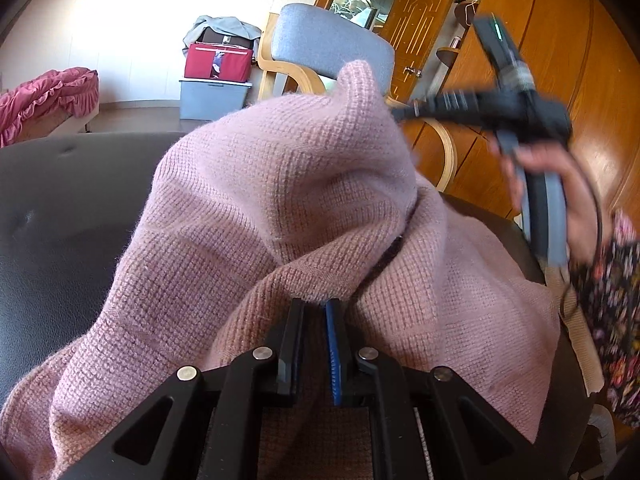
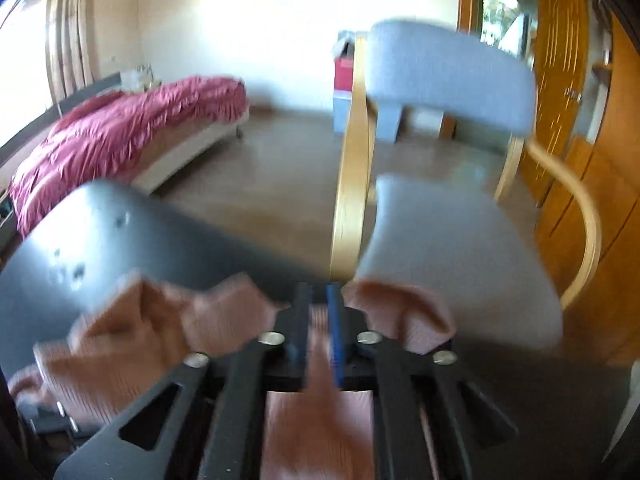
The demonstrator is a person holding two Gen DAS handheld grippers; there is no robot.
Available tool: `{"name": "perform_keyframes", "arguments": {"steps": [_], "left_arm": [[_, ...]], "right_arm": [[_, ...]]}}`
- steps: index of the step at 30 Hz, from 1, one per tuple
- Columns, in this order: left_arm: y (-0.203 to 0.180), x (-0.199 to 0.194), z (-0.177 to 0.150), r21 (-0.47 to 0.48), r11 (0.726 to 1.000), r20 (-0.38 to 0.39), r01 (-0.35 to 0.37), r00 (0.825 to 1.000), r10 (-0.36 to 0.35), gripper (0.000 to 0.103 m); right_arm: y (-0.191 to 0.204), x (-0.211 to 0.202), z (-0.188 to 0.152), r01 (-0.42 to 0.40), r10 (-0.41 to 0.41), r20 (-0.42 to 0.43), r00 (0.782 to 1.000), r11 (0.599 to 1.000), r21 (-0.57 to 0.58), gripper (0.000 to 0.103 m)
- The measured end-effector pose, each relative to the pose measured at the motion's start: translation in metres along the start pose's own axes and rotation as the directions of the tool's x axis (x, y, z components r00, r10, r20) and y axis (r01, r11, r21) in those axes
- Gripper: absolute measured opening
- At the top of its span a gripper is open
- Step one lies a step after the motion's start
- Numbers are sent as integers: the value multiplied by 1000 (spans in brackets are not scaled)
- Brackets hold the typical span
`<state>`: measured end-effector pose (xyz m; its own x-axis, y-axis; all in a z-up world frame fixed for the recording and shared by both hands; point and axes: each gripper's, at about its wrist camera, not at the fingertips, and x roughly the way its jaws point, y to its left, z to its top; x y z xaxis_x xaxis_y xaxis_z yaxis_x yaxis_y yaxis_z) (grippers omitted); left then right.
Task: Fold clothes
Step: 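Lay the sweater flat on the bench and open both tools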
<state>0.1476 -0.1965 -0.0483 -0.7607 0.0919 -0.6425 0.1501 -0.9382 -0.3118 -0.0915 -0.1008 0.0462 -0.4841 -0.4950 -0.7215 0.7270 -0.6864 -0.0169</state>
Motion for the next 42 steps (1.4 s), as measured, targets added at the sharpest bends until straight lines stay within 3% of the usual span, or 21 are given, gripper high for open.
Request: {"name": "perform_keyframes", "arguments": {"steps": [1, 3, 6, 9, 12, 14, 15, 17, 19, 21, 23, 25, 27, 30, 42], "left_arm": [[0, 0, 1, 0, 1000, 2, -3, 1000, 3, 10], [-1, -1, 2, -1, 1000, 7, -9, 1000, 9, 10], [7, -15, 10, -55, 998, 60, -10, 998, 13, 11], [24, -40, 35, -145, 989, 158, -34, 986, 57, 19], [36, -38, 83, -152, 975, 153, -163, 970, 186, 26], [44, -35, 116, -153, 956, 147, -252, 950, 274, 26], [48, -34, 133, -153, 943, 143, -296, 937, 317, 27], [36, -8, 167, -118, 940, 115, -321, 936, 334, 27], [19, 20, 195, -35, 959, 79, -281, 956, 283, 30], [-16, 57, 209, 89, 977, 2, -195, 981, 195, 30], [-51, 100, 218, 196, 974, -86, -117, 987, 136, 30], [-80, 139, 217, 266, 961, -186, -69, 975, 122, 30], [-108, 177, 214, 328, 945, -285, -16, 952, 115, 30], [-124, 208, 201, 396, 918, -359, 3, 921, 151, 30], [-127, 242, 204, 359, 932, -404, 54, 909, 103, 30]], "right_arm": [[-2, 2, -12, -14, 14, -22, 1000, 1000, -1, 51], [-4, 4, -38, -60, 60, -62, 996, 998, -4, 68], [-10, 17, -73, -23, 20, -141, 990, 1000, -21, 68], [-38, 11, -101, -108, 119, -87, 989, 987, 120, 69], [-64, 5, -111, -223, 239, -30, 971, 938, 267, 69], [-77, 5, -115, -282, 297, 5, 955, 900, 332, 69], [-77, 5, -115, -292, 306, 11, 952, 894, 339, 70], [-71, 7, -112, -286, 300, 8, 954, 901, 325, 73], [-68, 5, -111, -283, 296, 3, 955, 908, 309, 79], [-69, 6, -112, -292, 305, 7, 952, 904, 311, 79], [-77, 9, -113, -317, 329, 23, 944, 888, 332, 80], [-85, 13, -114, -342, 352, 39, 935, 871, 353, 79], [-85, 15, -115, -353, 362, 46, 931, 863, 362, 80], [-84, 16, -114, -355, 364, 47, 930, 862, 361, 80], [-87, 7, -116, -369, 378, 52, 925, 853, 369, 81]]}}
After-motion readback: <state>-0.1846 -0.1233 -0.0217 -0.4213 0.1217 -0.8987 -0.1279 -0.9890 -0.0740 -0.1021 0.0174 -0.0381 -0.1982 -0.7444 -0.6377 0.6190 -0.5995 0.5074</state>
